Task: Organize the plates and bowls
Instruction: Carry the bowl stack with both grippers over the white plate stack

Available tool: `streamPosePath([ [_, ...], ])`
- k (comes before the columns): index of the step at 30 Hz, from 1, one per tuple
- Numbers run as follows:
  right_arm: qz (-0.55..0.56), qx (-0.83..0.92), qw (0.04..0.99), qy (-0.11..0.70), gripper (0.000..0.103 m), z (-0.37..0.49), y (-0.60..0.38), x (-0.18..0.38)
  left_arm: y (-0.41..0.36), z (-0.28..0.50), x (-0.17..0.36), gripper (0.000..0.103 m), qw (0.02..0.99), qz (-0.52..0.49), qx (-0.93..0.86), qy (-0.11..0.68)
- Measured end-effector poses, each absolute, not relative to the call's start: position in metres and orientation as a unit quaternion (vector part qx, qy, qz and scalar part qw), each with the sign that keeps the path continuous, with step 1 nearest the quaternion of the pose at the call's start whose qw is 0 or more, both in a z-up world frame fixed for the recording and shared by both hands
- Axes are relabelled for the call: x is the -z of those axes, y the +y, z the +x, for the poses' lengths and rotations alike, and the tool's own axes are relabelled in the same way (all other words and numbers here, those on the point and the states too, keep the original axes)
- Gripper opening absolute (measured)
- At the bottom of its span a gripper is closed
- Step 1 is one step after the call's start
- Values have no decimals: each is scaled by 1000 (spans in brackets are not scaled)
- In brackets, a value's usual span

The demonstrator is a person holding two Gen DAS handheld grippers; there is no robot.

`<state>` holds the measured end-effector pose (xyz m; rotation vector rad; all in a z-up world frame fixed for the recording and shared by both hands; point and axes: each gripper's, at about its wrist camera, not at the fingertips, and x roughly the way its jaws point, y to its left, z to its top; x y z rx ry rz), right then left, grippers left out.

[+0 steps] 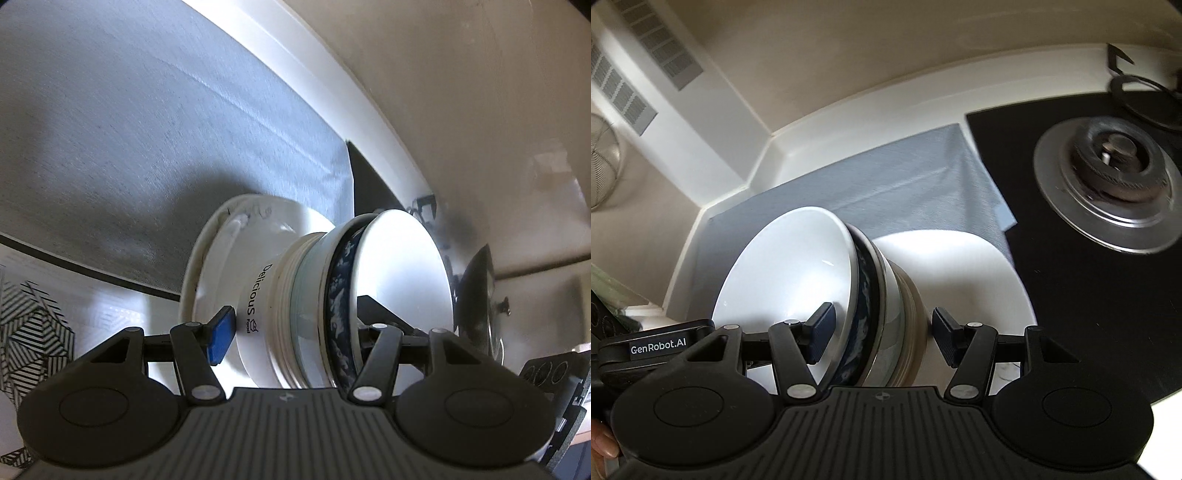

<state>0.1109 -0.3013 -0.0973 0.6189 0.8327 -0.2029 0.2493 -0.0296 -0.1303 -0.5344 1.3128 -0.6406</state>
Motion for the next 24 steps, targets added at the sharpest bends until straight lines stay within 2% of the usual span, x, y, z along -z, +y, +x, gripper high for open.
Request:
streamPosePath([
  [24,333,98,849,398,60,105,-319,123,-70,238,141,64,729,-185,294,590],
])
